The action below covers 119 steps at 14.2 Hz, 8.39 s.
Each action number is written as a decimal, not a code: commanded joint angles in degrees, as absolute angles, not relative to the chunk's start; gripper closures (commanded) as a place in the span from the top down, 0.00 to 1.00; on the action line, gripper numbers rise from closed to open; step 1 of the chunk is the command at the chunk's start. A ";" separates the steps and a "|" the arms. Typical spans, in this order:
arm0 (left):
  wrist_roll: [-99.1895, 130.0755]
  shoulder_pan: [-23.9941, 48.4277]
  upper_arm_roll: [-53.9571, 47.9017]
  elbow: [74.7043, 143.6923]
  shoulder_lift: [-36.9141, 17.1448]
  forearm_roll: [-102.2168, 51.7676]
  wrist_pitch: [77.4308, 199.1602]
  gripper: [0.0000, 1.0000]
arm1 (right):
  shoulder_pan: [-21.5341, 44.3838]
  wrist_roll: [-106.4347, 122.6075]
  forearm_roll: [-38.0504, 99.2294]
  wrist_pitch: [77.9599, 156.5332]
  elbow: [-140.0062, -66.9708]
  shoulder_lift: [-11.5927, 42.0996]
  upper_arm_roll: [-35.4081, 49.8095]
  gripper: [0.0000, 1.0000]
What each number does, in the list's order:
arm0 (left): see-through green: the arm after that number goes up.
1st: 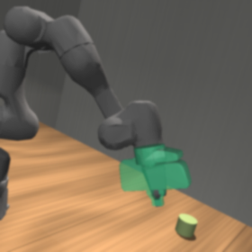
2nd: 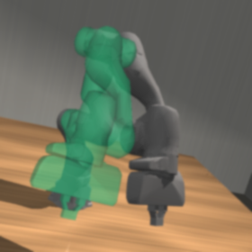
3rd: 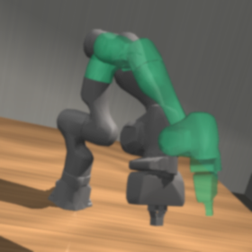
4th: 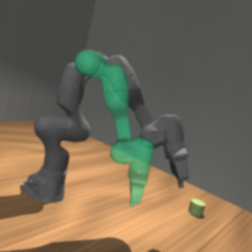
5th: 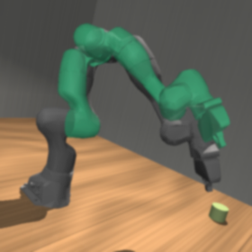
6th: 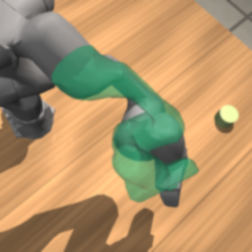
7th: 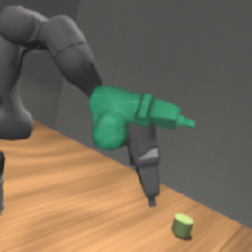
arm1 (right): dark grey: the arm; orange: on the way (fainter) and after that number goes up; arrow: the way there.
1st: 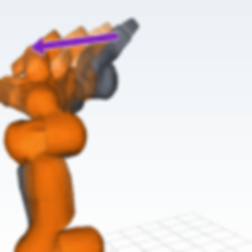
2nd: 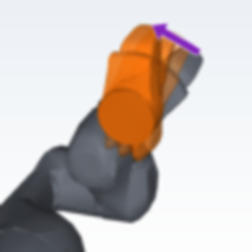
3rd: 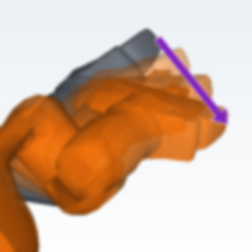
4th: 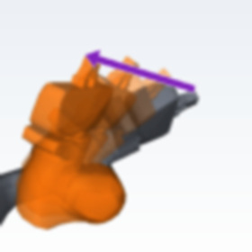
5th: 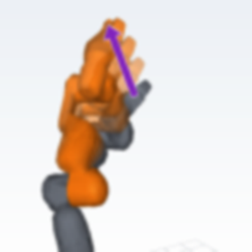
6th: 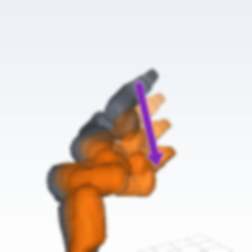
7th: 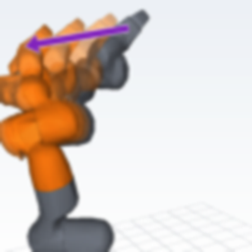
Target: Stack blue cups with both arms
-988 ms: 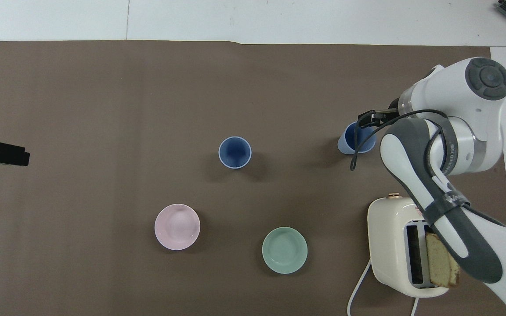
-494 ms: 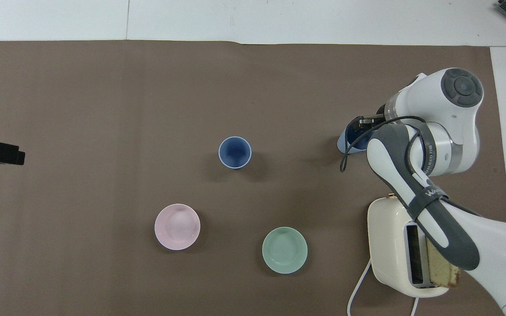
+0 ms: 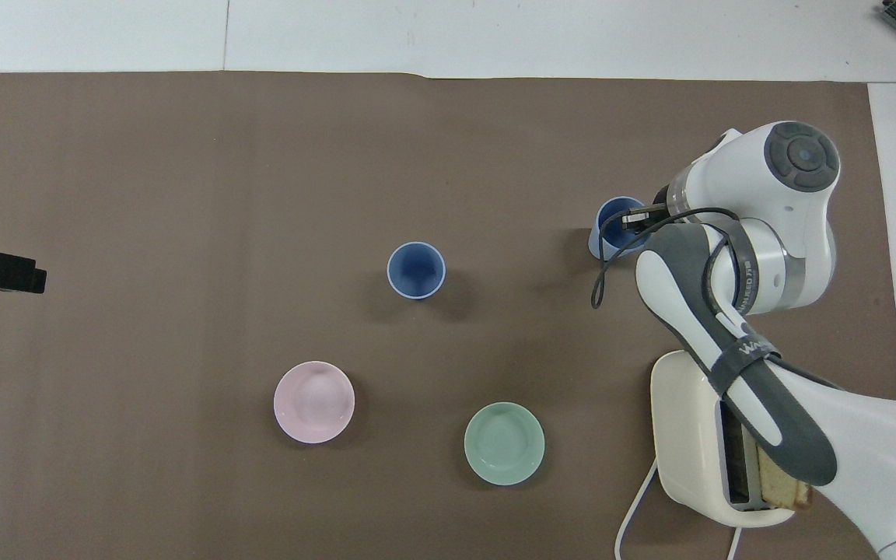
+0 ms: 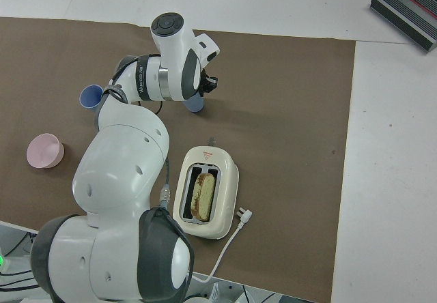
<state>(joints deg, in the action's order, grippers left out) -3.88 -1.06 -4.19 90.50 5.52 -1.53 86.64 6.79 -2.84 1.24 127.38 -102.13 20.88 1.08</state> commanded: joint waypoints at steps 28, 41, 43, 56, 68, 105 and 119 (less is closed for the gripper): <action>-4.31 -1.85 -4.57 90.97 6.15 -2.29 85.52 1.00 | 22.50 -35.07 1.67 116.10 -82.35 22.76 9.93 0.00; -4.39 -1.85 -4.57 90.97 6.15 -2.29 85.52 1.00 | 23.47 -34.98 1.14 117.16 -85.43 23.91 9.93 0.00; -4.39 -1.85 -4.57 90.97 6.15 -2.29 85.60 1.00 | 23.64 -35.07 1.05 117.33 -85.52 24.17 9.93 0.00; -4.31 -1.85 -4.57 90.97 6.15 -2.29 85.52 1.00 | 23.55 -34.98 0.79 121.02 -88.24 25.84 9.93 0.00; -4.31 -1.85 -4.57 90.97 6.15 -2.29 85.52 1.00 | 23.47 -34.89 0.70 119.88 -87.19 25.93 9.67 0.80; -4.31 -1.85 -4.57 90.97 6.15 -2.29 85.52 1.00 | -6.77 -1.49 -2.73 89.21 -83.06 3.25 8.70 1.00; -4.31 -1.85 -4.57 90.97 6.15 -2.29 85.52 1.00 | -6.59 -1.67 -2.81 89.74 -83.06 3.25 9.05 1.00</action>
